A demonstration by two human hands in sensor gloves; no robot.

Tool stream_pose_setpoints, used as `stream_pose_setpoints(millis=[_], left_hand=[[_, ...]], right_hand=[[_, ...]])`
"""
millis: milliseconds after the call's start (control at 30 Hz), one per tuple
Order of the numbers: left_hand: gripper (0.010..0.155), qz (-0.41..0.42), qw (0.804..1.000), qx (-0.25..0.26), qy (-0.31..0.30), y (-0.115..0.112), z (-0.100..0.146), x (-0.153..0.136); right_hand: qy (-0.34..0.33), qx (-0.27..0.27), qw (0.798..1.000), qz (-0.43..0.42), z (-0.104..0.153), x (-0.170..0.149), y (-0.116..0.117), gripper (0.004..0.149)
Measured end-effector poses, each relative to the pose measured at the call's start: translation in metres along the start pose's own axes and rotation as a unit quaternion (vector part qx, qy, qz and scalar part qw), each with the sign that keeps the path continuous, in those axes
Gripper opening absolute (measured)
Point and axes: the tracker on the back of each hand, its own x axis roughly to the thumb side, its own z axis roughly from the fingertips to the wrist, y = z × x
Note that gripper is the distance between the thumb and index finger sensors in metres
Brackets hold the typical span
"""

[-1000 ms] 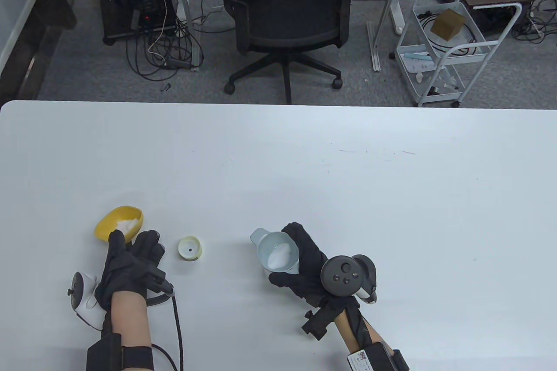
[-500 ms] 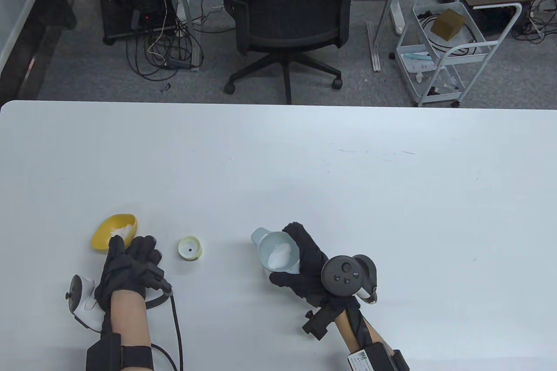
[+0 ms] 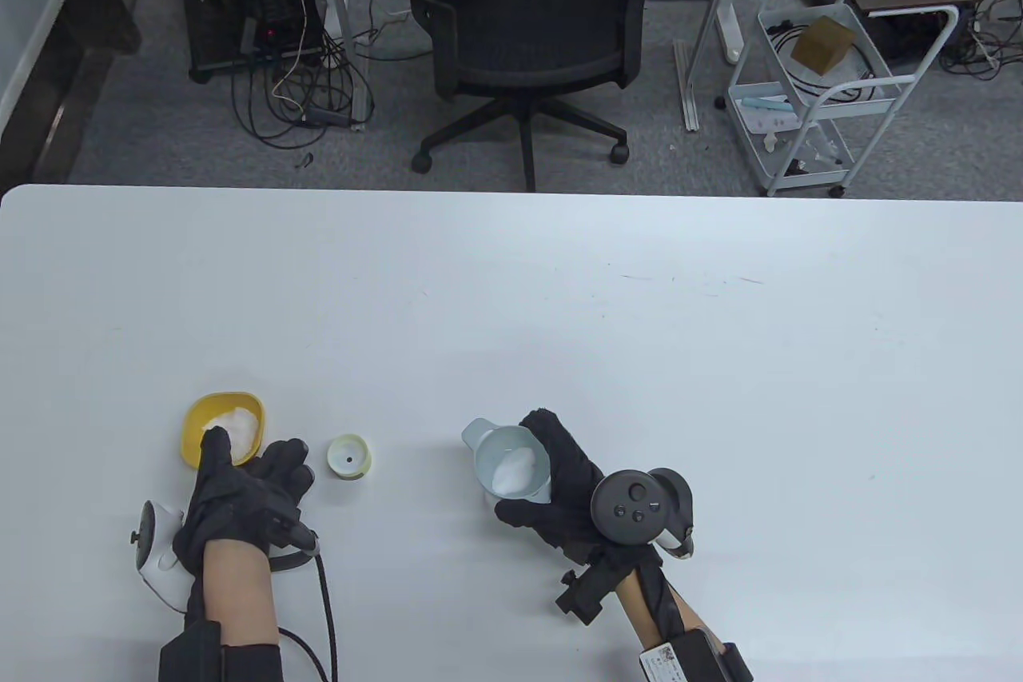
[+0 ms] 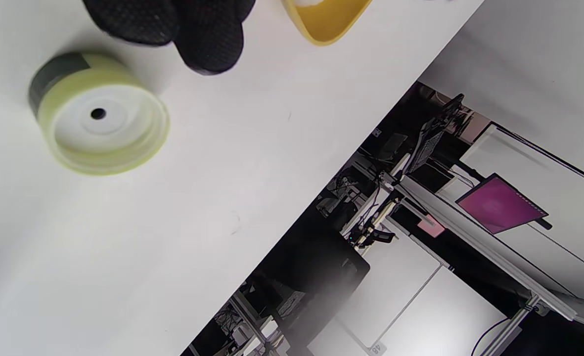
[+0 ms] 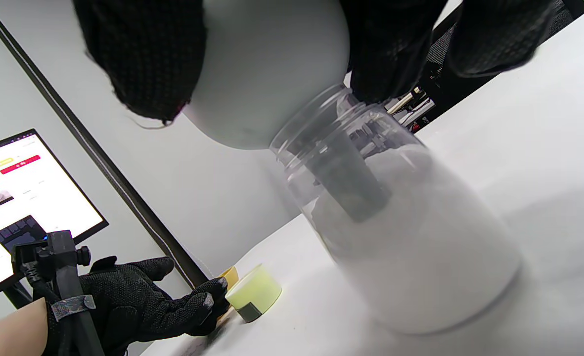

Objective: Unscrew the press dispenser and pour salt into it

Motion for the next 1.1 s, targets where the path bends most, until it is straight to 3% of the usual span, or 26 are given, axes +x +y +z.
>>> stream_pose_setpoints(millis=[367, 600, 833, 1000, 1100], left_hand=[[0.109, -0.036, 0.999, -0.039, 0.004, -0.012, 0.004, 0.004], [0.105, -0.196, 0.977, -0.050, -0.064, -0.046, 0.016, 0.016], [0.103, -0.216, 0.967, -0.109, -0.083, -0.069, 0.024, 0.015], [0.098, -0.311, 0.928, -0.125, -0.163, -0.097, 0.028, 0.007], [0.096, -0.380, 0.893, -0.126, -0.205, -0.115, 0.032, -0.003]], right_hand=[[-0.001, 0.000, 1.000, 0.001, 0.000, 0.000, 0.000, 0.107], [-0.004, -0.002, 1.000, -0.001, -0.001, 0.000, 0.000, 0.106], [-0.011, -0.003, 1.000, 0.006, -0.001, 0.000, 0.000, 0.106], [-0.015, -0.012, 1.000, 0.014, -0.001, 0.000, -0.001, 0.105], [-0.020, -0.012, 1.000, 0.018, -0.001, 0.001, -0.001, 0.105]])
